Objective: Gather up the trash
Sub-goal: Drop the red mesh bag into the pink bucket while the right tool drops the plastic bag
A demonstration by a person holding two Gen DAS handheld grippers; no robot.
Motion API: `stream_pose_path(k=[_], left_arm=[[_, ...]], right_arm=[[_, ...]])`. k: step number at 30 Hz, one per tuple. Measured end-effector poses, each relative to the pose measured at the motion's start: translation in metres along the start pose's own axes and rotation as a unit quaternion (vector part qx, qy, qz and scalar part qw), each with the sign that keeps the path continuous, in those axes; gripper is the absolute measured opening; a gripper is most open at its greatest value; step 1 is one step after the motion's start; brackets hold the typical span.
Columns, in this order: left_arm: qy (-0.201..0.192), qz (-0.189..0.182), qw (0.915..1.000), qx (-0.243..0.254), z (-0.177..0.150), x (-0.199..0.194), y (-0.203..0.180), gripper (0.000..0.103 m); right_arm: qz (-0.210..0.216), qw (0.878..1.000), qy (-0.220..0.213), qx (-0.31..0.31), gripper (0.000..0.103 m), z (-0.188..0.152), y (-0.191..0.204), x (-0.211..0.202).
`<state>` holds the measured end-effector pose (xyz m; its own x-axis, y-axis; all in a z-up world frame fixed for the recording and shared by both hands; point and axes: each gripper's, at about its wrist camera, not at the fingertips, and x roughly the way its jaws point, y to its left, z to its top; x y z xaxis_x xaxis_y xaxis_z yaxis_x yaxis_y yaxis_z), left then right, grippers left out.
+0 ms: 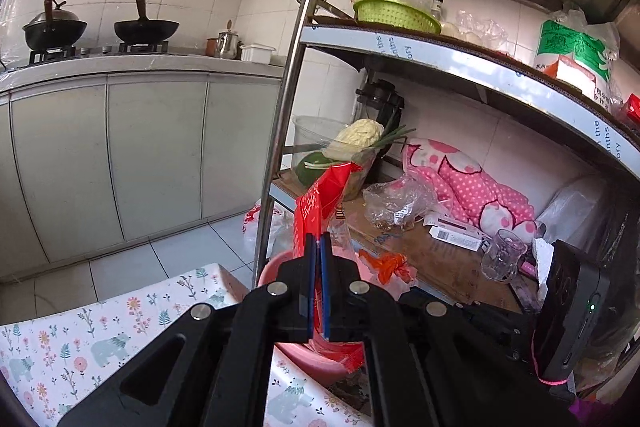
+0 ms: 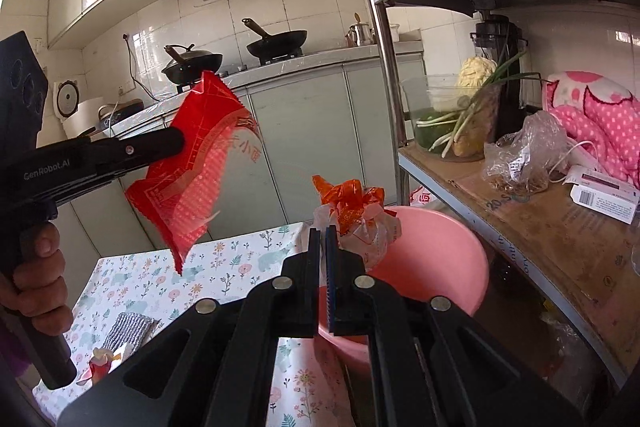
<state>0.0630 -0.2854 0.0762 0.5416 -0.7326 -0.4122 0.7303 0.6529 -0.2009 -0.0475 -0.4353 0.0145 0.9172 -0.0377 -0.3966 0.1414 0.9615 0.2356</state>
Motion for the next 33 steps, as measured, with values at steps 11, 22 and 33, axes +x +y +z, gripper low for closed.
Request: stream_pose_path(k=[11, 22, 33], left_arm=[[0.054, 0.008, 0.9985, 0.007, -0.016, 0.075, -0.009, 0.002], [0.088, 0.011, 0.996, 0.006, -0.027, 0.114, -0.007, 0.003], [0.109, 0.015, 0.994, 0.002, -0.03, 0.13, -0.009, 0.02]], right_arm=[[-0.019, 0.999, 0.034, 0.021, 0.003, -0.021, -0.025, 0.033], [-0.027, 0.998, 0.051, 0.029, 0.003, -0.031, -0.037, 0.05], [-0.046, 0.996, 0.072, 0.036, 0.004, -0.037, -0.046, 0.06]])
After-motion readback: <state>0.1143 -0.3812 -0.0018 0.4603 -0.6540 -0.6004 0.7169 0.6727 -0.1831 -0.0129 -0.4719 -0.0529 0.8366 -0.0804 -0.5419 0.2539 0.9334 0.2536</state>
